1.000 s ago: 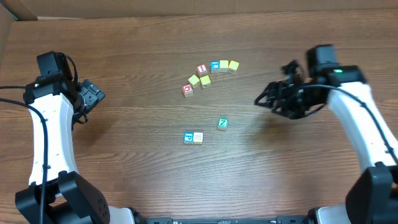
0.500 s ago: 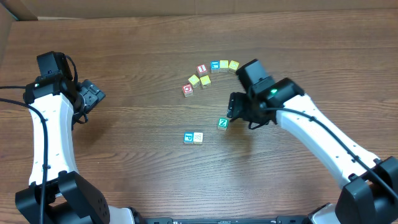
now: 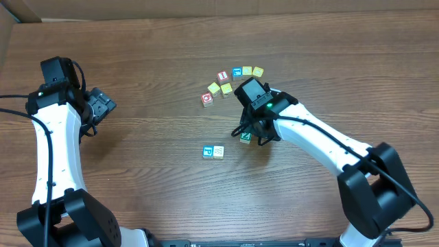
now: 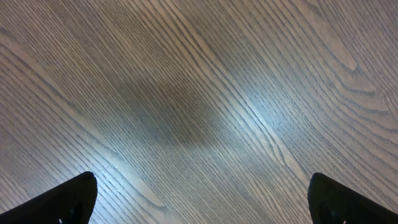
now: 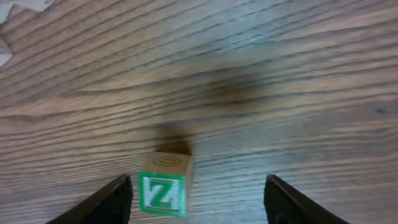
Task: Flip 4 blocks
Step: 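Lower and close the right gripper on the green Z block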
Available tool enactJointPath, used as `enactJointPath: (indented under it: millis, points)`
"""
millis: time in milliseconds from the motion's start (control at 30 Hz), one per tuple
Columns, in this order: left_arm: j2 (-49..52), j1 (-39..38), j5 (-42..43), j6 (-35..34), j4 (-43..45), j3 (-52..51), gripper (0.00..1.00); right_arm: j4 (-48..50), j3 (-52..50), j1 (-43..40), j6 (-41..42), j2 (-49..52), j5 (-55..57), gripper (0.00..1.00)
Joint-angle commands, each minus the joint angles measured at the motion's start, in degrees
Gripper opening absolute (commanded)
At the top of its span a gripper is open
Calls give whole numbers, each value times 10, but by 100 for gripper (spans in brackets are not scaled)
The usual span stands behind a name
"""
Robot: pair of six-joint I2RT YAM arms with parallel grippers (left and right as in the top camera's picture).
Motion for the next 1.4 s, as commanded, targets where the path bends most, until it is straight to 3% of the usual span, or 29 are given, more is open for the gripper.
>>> enactJointPath:
  millis: [0, 267, 1100, 1367]
  points:
    - [-3, 2, -4, -1, 1, 6, 100, 10, 8, 0, 10, 2, -24, 66]
    - [-3, 2, -4, -1, 1, 6, 100, 19, 1, 2, 10, 2, -24, 60]
    - [-3, 2, -3, -1, 1, 6, 100, 113, -70, 7, 6, 3, -49, 63]
    - [-3, 2, -4, -1, 1, 6, 100, 114, -71, 14, 6, 3, -61, 56]
